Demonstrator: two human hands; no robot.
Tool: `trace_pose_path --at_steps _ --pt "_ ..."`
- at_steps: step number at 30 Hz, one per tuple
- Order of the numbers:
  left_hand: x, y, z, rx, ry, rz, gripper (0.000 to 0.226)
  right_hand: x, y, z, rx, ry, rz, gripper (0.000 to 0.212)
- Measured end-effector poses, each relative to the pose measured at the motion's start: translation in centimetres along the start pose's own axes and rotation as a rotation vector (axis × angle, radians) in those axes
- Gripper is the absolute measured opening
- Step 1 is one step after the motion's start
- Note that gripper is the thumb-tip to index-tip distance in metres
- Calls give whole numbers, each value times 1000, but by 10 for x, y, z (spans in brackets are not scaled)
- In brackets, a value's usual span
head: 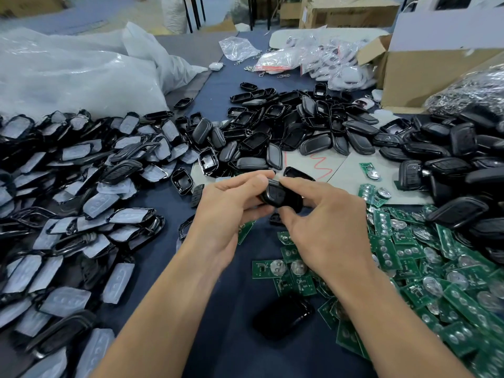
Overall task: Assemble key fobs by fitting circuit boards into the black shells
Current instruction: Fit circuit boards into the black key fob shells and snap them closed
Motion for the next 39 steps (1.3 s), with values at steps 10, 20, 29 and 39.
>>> trace_pose_path --at_steps 10,20,29,39 --pt "0 -1 1 -109 3 114 28 -1 -2 -2 25 9 -24 52" --pt "7 1 3 -201 62 193 26 1 12 9 -118 -121 491 28" --pt "5 1 -1 -209 -49 307 28 0 18 11 -87 -93 638 33" --pt "0 5 -4 -390 -52 332 40 3 13 11 -40 -65 734 30"
Point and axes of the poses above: each hand's wrist, its own z-axis towards the middle knuckle, its own x-axis out of the back of the hand, y = z × x, the point moved 1 cm from there along z, towards the middle knuckle, and after that the axes turned 11 degrees about -y, right-handed, at the moved point
